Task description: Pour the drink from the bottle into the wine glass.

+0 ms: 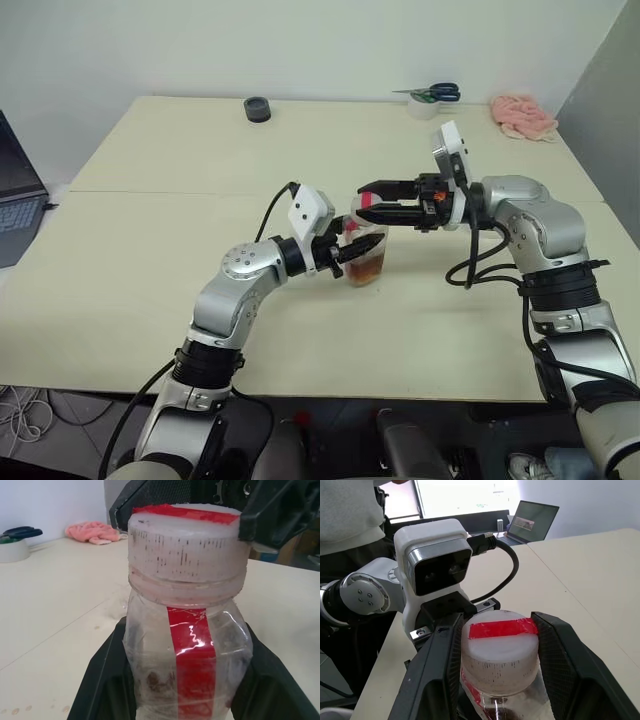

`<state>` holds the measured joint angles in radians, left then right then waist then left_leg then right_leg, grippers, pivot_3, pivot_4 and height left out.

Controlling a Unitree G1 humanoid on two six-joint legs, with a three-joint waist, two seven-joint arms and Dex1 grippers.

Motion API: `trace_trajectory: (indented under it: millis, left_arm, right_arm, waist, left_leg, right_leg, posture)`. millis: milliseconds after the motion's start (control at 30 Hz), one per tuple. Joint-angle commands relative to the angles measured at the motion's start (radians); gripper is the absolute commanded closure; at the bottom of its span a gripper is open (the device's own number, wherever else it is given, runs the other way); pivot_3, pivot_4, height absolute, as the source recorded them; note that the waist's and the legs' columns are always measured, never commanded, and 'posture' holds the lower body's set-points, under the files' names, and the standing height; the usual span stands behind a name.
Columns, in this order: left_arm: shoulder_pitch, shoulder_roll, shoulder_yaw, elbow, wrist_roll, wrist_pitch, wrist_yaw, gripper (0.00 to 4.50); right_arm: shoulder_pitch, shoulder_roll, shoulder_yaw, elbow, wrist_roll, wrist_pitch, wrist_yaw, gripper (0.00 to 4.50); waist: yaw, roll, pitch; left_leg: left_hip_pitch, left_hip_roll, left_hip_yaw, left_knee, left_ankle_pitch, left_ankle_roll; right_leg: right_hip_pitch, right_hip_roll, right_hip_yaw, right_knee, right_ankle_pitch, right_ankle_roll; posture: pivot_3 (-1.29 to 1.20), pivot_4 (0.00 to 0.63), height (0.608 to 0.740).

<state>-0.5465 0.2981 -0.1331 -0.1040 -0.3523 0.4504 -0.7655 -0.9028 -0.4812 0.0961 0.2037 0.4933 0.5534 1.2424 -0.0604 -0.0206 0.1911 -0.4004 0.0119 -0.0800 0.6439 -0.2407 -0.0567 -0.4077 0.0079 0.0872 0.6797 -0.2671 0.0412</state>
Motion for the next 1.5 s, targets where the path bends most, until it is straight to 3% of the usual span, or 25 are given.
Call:
trace_trajectory:
  millis: [33,200,433,800,1100,1500]
  left_arm:
    - [-0.028,0.002,0.045,-0.034,-0.018,-0.025,0.017,2.68]
    - [-0.037,-0.004,0.039,-0.019,-0.017,-0.03,0.009,2.68]
    - [-0.043,-0.005,0.031,-0.007,-0.018,-0.032,-0.006,2.68]
    - [-0.051,-0.015,0.022,0.0,-0.013,-0.033,-0.019,2.68]
    - [-0.063,-0.024,0.016,0.029,-0.006,-0.051,-0.029,2.68]
    - [-0.053,-0.02,0.017,0.018,-0.002,-0.051,-0.026,2.68]
  right_arm:
    - [-0.016,-0.006,-0.02,-0.039,0.024,0.005,0.019,1.66]
    - [-0.018,-0.006,-0.043,-0.069,0.031,0.015,-0.015,0.03]
    - [-0.003,0.001,-0.068,-0.161,-0.014,0.049,-0.194,0.0]
    - [0.163,0.041,-0.085,-0.538,0.021,0.281,-0.529,0.0]
    - [0.119,0.111,-0.029,-0.512,-0.056,0.277,-0.682,0.0]
    - [0.11,0.135,-0.02,-0.472,-0.106,0.253,-0.728,0.0]
  waist:
    - [0.0,0.0,0.0]
    - [0.002,0.0,0.0]
    - [0.002,0.0,0.0]
    - [0.005,0.0,0.0]
    - [0.003,0.0,0.0]
    - [0.004,0.0,0.0]
  left_leg:
    - [0.0,0.0,0.0,0.0,0.0,0.0]
    - [0.0,0.0,0.0,0.0,0.0,0.0]
    - [0.0,0.0,0.0,0.0,0.0,0.0]
    - [0.0,0.0,0.0,0.0,0.0,0.0]
    - [0.0,0.0,0.0,0.0,0.0,0.0]
    - [0.0,0.0,0.0,0.0,0.0,0.0]
  right_leg:
    - [0.0,0.0,0.0,0.0,0.0,0.0]
    - [0.0,0.0,0.0,0.0,0.0,0.0]
    - [0.0,0.0,0.0,0.0,0.0,0.0]
    - [0.0,0.0,0.0,0.0,0.0,0.0]
    - [0.0,0.001,0.001,0.0,0.0,0.0]
    - [0.0,0.001,0.001,0.0,0.0,0.0]
  posture:
    - [0.0,0.15,0.74]
    - [0.0,0.15,0.74]
    - [0.0,0.15,0.74]
    - [0.0,0.15,0.74]
    - [0.0,0.15,0.74]
    - [0.0,0.15,0.74]
